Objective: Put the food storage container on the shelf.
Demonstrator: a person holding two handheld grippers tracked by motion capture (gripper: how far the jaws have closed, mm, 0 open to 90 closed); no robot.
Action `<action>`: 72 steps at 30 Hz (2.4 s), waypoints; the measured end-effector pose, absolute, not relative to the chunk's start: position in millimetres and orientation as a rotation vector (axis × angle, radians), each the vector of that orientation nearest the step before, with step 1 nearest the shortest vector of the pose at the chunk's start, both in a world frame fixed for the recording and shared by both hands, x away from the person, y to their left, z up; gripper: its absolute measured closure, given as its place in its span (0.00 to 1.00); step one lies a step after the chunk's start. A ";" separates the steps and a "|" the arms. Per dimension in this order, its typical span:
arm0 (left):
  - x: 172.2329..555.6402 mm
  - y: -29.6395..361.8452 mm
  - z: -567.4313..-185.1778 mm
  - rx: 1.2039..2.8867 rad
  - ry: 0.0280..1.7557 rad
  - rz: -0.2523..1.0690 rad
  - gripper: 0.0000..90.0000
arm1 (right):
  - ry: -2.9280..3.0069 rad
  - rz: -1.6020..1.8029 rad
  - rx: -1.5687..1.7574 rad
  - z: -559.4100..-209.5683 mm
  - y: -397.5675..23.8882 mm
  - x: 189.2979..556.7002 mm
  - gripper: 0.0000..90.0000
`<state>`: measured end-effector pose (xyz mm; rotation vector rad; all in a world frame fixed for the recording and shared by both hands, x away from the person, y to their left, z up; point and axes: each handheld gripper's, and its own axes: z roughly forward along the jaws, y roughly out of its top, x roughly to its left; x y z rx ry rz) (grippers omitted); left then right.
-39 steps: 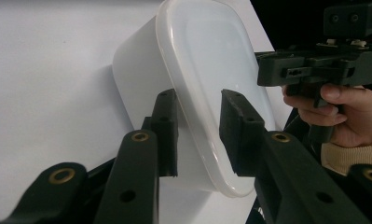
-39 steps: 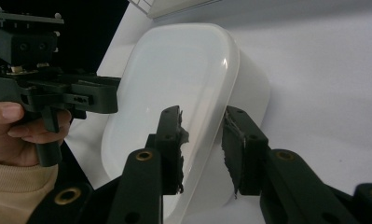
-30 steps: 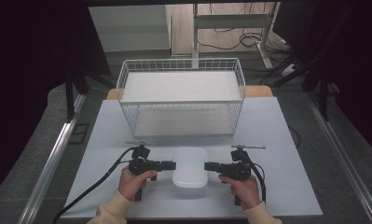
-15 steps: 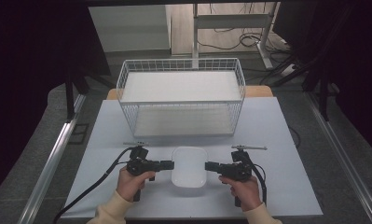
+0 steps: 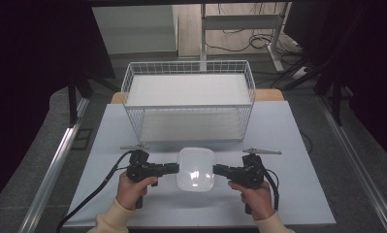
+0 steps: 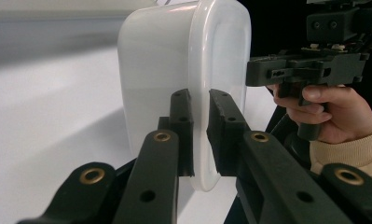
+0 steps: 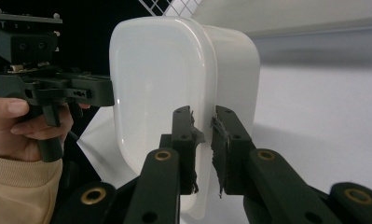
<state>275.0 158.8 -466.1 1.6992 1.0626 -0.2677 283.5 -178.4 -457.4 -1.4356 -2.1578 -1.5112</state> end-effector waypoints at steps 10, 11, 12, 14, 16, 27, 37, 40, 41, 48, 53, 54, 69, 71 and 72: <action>270.1 160.7 -451.0 1.694 1.015 -0.228 0.90 | -2.194 -1.557 -1.403 -444.3 -177.4 280.1 0.88; 269.4 160.6 -448.7 1.692 1.012 -0.219 0.90 | -2.203 -1.562 -1.397 -442.5 -177.3 279.8 0.88; 269.1 160.8 -446.9 1.695 1.003 -0.212 0.90 | -2.212 -1.571 -1.392 -440.3 -177.0 279.5 0.88; 268.7 161.1 -443.9 1.699 0.996 -0.199 0.90 | -2.220 -1.579 -1.387 -436.8 -176.3 279.1 0.88; 268.7 161.1 -441.7 1.698 0.992 -0.191 0.90 | -2.231 -1.586 -1.378 -434.0 -176.0 279.3 0.88; 273.9 162.3 -428.0 1.696 0.972 -0.165 0.90 | -2.285 -1.612 -1.349 -417.1 -173.6 285.0 0.88; 282.3 170.8 -408.3 1.684 0.933 -0.141 0.90 | -2.305 -1.667 -1.313 -395.0 -167.1 292.8 0.88; 285.3 172.7 -402.9 1.685 0.930 -0.131 0.90 | -2.316 -1.667 -1.310 -390.0 -165.2 295.5 0.88; 286.8 173.6 -400.2 1.683 0.927 -0.126 0.90 | -2.317 -1.671 -1.307 -388.4 -164.6 296.6 0.88; 295.0 178.8 -380.4 1.675 0.915 -0.098 0.90 | -2.324 -1.708 -1.277 -368.0 -159.0 309.1 0.88; 301.9 181.5 -365.9 1.671 0.908 -0.080 0.90 | -2.328 -1.723 -1.262 -356.2 -156.5 315.7 0.88; 303.9 182.1 -363.0 1.673 0.905 -0.076 0.90 | -2.333 -1.733 -1.254 -350.8 -155.4 319.3 0.88; 332.6 188.1 -315.5 1.679 0.892 -0.025 0.90 | -2.358 -1.775 -1.229 -306.6 -147.7 346.6 0.88; 334.7 188.6 -312.4 1.678 0.891 -0.022 0.90 | -2.359 -1.780 -1.224 -303.4 -147.2 349.1 0.88; 336.8 189.3 -309.2 1.677 0.889 -0.019 0.90 | -2.358 -1.782 -1.221 -300.0 -146.9 351.4 0.88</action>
